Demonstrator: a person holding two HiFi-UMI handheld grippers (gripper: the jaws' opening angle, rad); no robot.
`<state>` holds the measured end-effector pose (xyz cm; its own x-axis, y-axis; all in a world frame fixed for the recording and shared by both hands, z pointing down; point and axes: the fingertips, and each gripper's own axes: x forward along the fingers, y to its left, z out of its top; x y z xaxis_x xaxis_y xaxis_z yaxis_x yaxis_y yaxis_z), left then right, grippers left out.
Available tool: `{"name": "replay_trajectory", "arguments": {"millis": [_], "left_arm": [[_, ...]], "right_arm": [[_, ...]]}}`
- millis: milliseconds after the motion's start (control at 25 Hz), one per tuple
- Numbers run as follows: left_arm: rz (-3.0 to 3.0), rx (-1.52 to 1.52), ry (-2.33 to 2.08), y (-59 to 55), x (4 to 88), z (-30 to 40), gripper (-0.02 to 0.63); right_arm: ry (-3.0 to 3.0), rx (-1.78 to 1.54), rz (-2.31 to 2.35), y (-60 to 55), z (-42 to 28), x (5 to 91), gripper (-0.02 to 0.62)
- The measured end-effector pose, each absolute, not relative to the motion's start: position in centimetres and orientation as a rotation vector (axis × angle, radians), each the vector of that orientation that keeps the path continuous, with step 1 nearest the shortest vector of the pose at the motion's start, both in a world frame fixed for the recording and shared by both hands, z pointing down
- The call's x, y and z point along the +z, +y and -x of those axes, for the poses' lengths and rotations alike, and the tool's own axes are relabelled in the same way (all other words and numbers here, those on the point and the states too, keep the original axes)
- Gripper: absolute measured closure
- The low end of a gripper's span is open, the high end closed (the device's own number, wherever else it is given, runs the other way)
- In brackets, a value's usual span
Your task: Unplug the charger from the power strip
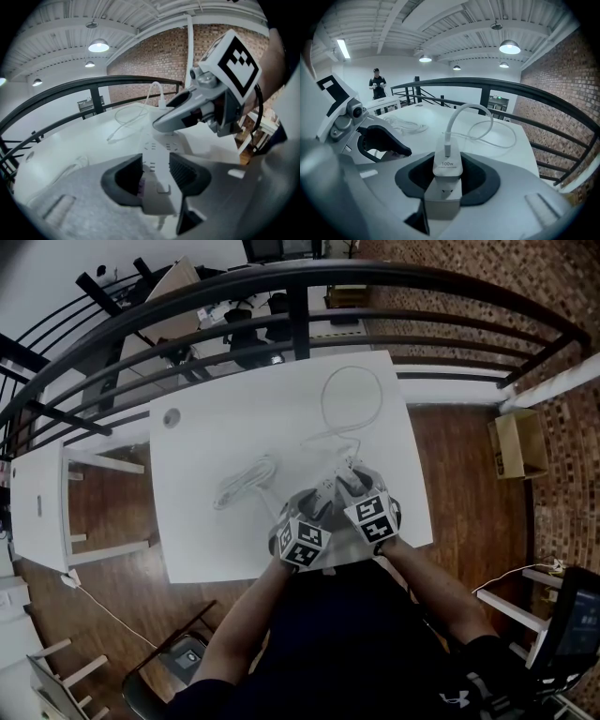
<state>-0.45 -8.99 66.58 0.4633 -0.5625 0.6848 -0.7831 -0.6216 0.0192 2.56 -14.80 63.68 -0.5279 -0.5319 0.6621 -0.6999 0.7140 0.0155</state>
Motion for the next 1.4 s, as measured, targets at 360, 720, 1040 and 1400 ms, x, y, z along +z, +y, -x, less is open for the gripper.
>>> {"name": "replay_trajectory", "arguments": {"millis": [360,720,1040,1400], "left_arm": [[-2.391,0.933,-1.144,-8.9,66.5,0.4,0.422],[-2.392,0.933,-1.139,-8.9,66.6,0.4,0.422],[-2.390,0.936,-1.137,-8.9,66.6,0.2,0.422],[-2.396,0.936,-1.135,-8.8,66.6,0.3,0.422]], "right_arm": [[-2.296,0.429,-0.986,-15.1,-3.4,63.9,0.454],[-2.291,0.487,-0.982,-15.2,-3.5,64.4,0.453],[-2.284,0.528,-0.975,-15.3,-3.8,64.4,0.453],[-2.289,0.530,-1.002,-15.2,-3.8,64.0,0.453]]}}
